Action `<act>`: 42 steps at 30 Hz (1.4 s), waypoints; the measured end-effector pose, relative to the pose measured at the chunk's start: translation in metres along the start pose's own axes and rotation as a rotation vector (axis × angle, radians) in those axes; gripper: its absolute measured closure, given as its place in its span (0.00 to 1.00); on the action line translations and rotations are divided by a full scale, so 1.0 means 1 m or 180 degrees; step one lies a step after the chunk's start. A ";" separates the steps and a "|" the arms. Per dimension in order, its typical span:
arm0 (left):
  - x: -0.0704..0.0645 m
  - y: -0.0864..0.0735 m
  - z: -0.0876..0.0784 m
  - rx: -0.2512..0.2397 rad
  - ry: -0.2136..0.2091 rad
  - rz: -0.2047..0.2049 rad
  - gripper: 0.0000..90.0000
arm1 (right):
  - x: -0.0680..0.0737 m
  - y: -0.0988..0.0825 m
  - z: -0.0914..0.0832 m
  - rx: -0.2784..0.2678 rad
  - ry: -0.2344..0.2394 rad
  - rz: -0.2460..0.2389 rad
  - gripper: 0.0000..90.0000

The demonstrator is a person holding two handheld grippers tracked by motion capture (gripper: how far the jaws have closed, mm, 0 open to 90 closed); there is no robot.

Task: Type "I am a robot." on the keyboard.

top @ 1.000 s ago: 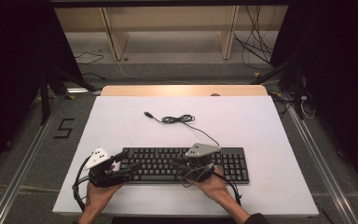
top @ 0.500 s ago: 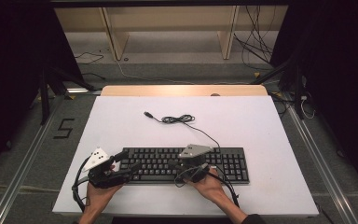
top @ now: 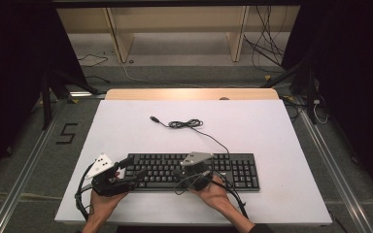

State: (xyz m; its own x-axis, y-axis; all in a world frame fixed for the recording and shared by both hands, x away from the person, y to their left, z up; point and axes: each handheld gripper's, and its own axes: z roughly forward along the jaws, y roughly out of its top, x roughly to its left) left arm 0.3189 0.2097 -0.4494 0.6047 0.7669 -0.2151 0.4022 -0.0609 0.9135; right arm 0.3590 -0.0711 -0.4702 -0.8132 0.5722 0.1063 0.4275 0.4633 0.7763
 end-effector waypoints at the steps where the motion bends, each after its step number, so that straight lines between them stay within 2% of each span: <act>1: 0.000 0.000 0.000 0.0005 0.0001 0.0001 0.31 | 0.000 0.000 0.001 0.0019 0.0007 0.0007 1.00; 19: 0.000 0.000 0.000 0.0014 0.0002 0.0017 0.31 | 0.002 -0.003 0.008 0.0170 -0.0006 0.0003 1.00; 42: 0.000 0.000 0.000 0.0019 0.0008 0.0016 0.30 | 0.005 -0.006 0.012 0.0243 -0.0017 -0.0038 1.00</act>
State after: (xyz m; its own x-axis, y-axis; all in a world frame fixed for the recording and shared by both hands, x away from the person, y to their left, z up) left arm 0.3189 0.2102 -0.4493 0.6050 0.7681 -0.2095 0.4032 -0.0687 0.9125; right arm 0.3569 -0.0625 -0.4818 -0.8163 0.5699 0.0938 0.4468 0.5201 0.7279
